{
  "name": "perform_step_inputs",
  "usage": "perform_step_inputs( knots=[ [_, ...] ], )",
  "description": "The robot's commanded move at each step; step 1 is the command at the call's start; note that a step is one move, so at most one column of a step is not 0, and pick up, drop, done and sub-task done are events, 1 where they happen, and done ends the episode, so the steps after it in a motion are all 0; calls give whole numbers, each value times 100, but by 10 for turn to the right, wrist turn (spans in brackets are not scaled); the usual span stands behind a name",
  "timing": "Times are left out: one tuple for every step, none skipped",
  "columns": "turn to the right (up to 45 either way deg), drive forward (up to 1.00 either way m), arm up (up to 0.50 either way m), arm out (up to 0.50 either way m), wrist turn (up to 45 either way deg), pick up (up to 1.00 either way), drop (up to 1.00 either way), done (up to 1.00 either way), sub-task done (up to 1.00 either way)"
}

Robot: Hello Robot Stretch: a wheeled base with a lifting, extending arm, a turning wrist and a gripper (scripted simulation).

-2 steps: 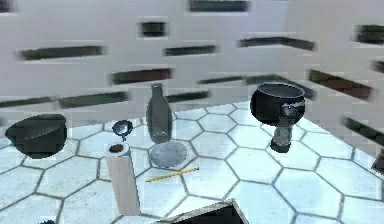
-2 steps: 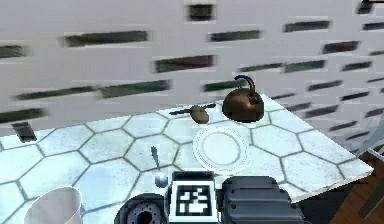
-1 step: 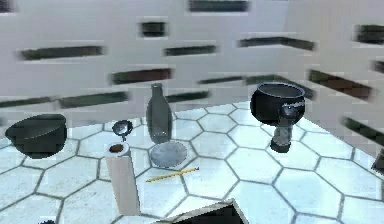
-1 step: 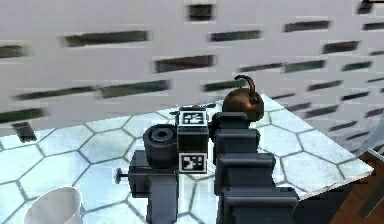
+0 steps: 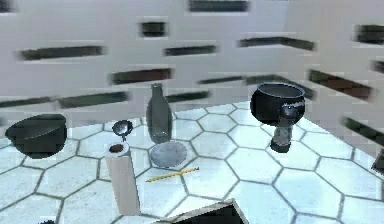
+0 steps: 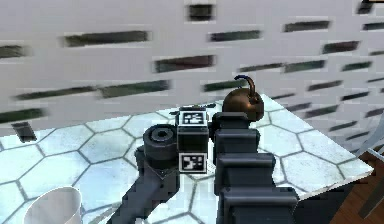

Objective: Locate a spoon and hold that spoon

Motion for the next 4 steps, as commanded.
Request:
perform_step_inputs(
  knots=[
    [0, 0, 0, 0, 450, 0, 0, 0, 0],
    [0, 0, 0, 0, 450, 0, 0, 0, 0],
    [0, 0, 0, 0, 270, 0, 0, 0, 0],
    [0, 0, -14, 0, 0, 0, 0, 0, 0]
  ],
)
